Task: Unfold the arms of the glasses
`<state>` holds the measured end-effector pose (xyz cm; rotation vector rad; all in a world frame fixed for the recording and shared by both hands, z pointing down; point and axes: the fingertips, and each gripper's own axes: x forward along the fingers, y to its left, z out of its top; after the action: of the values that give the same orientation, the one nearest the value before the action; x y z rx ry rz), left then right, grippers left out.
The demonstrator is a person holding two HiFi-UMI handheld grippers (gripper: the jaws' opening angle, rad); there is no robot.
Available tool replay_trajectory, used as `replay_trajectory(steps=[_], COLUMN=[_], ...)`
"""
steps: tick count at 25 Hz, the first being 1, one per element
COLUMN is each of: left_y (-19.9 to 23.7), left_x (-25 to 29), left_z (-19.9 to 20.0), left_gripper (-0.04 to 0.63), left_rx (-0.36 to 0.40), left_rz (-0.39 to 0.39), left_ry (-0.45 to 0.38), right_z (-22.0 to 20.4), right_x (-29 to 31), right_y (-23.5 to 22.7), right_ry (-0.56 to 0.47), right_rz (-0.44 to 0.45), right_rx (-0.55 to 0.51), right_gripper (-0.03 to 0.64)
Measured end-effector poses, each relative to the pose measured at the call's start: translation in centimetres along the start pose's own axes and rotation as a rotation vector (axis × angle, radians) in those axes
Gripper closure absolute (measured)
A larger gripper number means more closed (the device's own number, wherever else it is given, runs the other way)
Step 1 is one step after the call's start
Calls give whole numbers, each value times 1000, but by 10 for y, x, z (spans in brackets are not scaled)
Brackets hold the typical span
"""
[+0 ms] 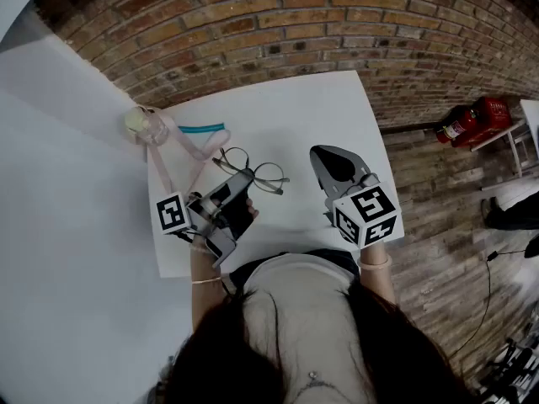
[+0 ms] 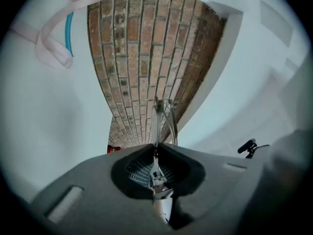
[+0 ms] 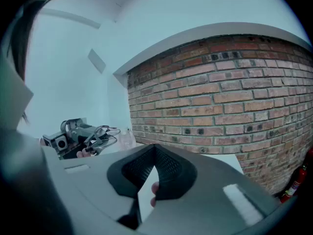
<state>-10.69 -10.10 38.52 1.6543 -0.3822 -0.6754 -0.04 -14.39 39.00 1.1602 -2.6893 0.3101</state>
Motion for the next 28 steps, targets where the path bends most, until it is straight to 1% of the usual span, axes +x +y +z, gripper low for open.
replay_trajectory(steps=[6,20,28], left_y=[-1,-1,-1], left_x=[-1,-1,-2], left_z=[-1,2,4], left_gripper=[569,569,569], left_rx=[-2,0,4], left_rz=[6,6,10], left_ry=[-4,-10,-17], right_z=[3,19,20], right_x=[-3,-10,-12], right_y=[1,18,30], right_ry=[-6,-84,-87], right_rz=[12,133,200], right_rx=[6,36,33], right_gripper=[611,611,611])
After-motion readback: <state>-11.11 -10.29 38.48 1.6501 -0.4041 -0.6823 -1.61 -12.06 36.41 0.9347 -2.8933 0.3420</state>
